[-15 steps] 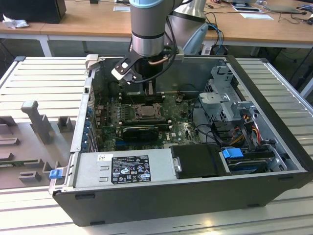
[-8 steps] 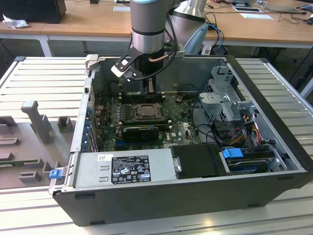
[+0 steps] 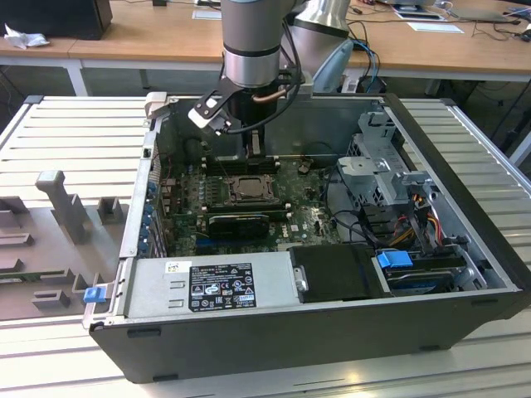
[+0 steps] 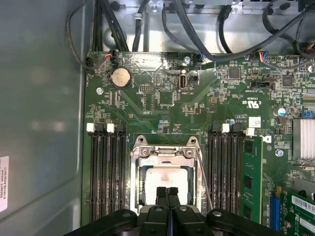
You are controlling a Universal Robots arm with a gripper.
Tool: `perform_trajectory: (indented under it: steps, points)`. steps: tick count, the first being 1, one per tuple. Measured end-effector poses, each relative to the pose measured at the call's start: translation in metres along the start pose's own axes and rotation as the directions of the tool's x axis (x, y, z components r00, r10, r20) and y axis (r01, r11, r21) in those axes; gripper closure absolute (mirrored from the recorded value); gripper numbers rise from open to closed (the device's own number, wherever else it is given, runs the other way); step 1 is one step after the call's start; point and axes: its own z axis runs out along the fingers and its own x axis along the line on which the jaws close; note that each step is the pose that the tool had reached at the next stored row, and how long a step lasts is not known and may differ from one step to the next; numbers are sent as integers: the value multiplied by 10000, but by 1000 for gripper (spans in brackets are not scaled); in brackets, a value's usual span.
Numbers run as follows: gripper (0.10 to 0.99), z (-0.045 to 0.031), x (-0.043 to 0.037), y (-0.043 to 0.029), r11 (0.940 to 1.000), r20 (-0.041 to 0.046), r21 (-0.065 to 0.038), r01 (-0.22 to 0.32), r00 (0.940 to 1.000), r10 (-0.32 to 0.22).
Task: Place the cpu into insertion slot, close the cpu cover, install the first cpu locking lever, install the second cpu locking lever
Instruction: 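Install the first cpu locking lever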
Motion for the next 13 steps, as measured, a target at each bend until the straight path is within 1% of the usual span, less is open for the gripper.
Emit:
perform_trajectory:
  steps: [9,13]
  points:
    - [980,-68,1,4,10000,0,0,0,10000,0]
    - [980,-82,2,5,10000,-1,-1,0,10000,0]
